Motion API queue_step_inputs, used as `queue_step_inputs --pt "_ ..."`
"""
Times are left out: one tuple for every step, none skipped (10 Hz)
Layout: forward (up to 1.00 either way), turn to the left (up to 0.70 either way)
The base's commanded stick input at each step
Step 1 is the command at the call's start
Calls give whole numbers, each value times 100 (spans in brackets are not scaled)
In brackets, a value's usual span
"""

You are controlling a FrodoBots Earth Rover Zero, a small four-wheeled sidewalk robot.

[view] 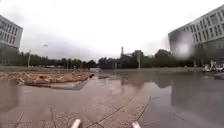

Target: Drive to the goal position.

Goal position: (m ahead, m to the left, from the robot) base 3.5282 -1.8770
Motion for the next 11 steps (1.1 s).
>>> queue_step_inputs --pt "70 2" --pt "70 2" --pt "70 1" --pt "70 0" --pt "70 0" --pt "70 0" --pt "70 2" --pt "70 0" --pt "70 0" --pt "70 0" --pt "70 0"
